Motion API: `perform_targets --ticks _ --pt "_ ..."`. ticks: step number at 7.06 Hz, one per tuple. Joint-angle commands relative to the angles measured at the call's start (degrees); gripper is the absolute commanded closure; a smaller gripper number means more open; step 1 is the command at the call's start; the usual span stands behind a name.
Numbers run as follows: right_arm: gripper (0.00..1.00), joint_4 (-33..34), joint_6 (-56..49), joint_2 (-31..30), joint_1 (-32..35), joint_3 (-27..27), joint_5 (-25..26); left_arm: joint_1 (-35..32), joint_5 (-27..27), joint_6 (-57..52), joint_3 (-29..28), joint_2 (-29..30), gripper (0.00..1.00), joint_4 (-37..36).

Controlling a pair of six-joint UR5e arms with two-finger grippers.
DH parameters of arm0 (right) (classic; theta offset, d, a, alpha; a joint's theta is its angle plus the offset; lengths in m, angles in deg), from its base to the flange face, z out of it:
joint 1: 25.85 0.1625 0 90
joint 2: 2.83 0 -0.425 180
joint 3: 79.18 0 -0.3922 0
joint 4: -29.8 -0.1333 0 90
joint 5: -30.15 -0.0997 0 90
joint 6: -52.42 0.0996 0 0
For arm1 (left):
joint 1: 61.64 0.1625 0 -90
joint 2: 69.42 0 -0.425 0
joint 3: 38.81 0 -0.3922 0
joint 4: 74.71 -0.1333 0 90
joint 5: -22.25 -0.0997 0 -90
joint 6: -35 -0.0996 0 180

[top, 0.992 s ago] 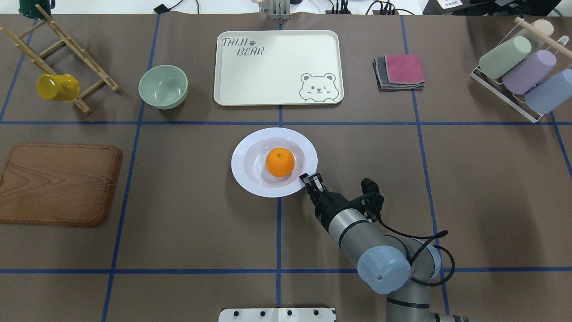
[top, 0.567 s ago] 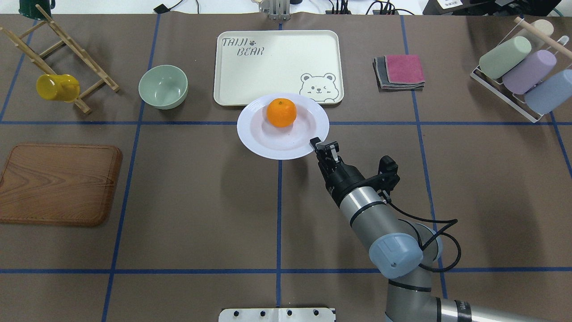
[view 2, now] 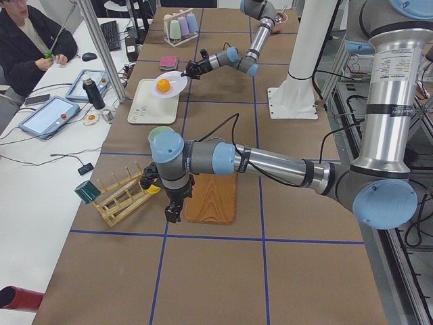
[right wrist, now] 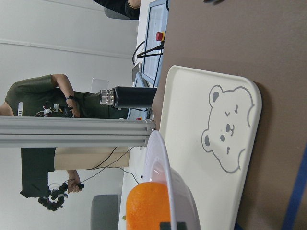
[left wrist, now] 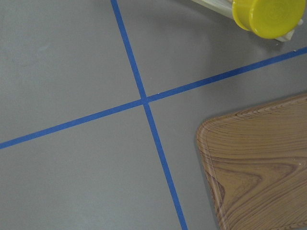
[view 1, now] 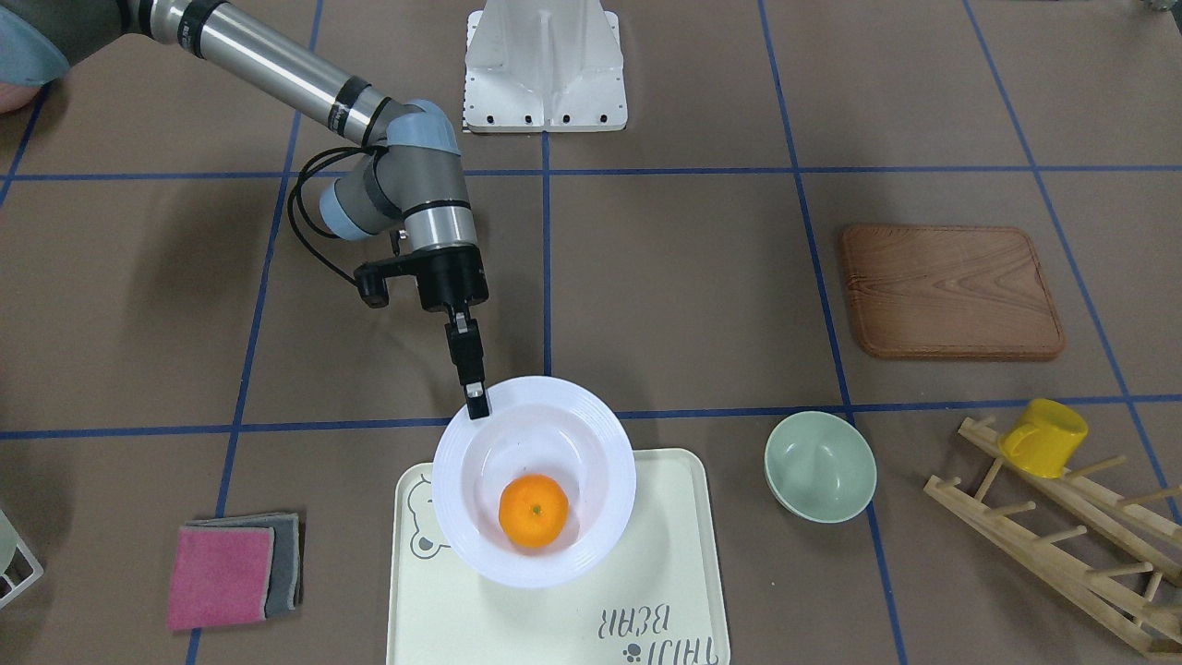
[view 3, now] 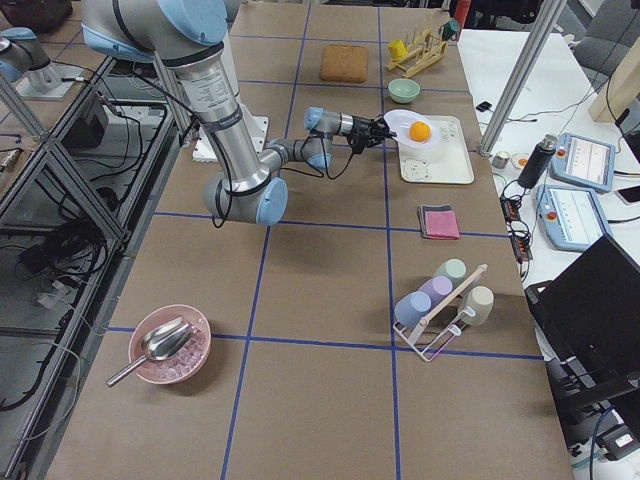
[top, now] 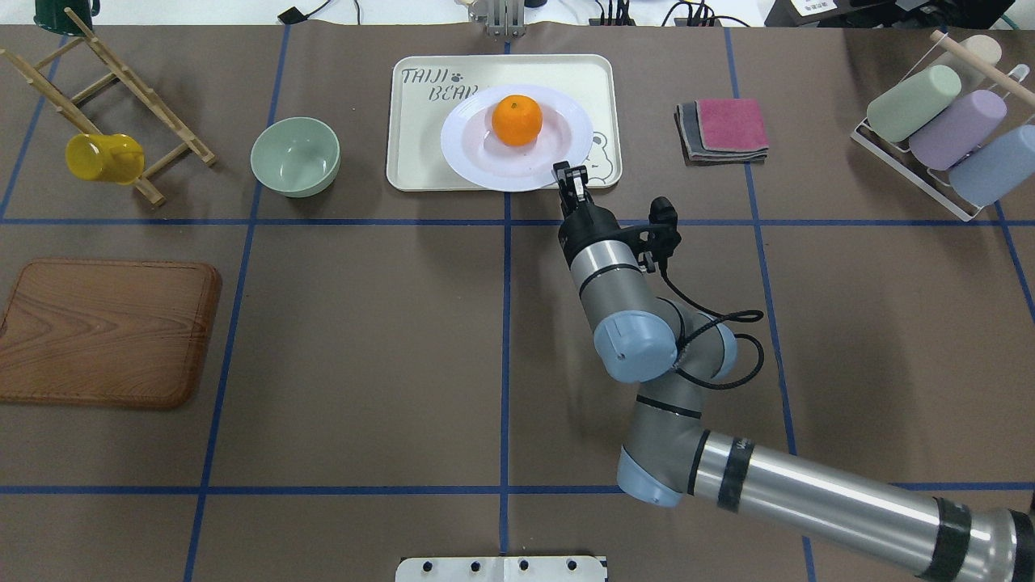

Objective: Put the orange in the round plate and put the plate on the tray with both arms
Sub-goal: 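Slide the plate with the right gripper toward the bear tray, then push the plate onto the bear tray and release with the right gripper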

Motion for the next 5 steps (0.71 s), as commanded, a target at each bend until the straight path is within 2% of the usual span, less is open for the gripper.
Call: perform_targets --ticks 1,2,3,4,5 --pt "1.00 7.01 7.19 12.50 4.03 15.68 -2.39 -0.04 0.67 0.10 0.34 0.03 0.02 -0.16" --pt "1.00 7.29 7.21 12.98 3.87 17.05 -2.66 -0.04 0.67 0.10 0.34 0.03 0.02 -0.16" --pt "0.39 7.99 7.04 13.08 3.87 16.88 -2.84 -0.04 0.67 0.10 0.43 0.03 0.02 -0.16" --pt "0.00 9.39 4.25 13.08 3.60 15.40 -2.93 0.05 0.67 0.10 0.52 0.03 0.02 -0.16" --pt "0.00 12.97 -1.52 8.90 2.99 7.04 -4.93 0.05 0.67 0.01 0.52 0.03 0.02 -0.16"
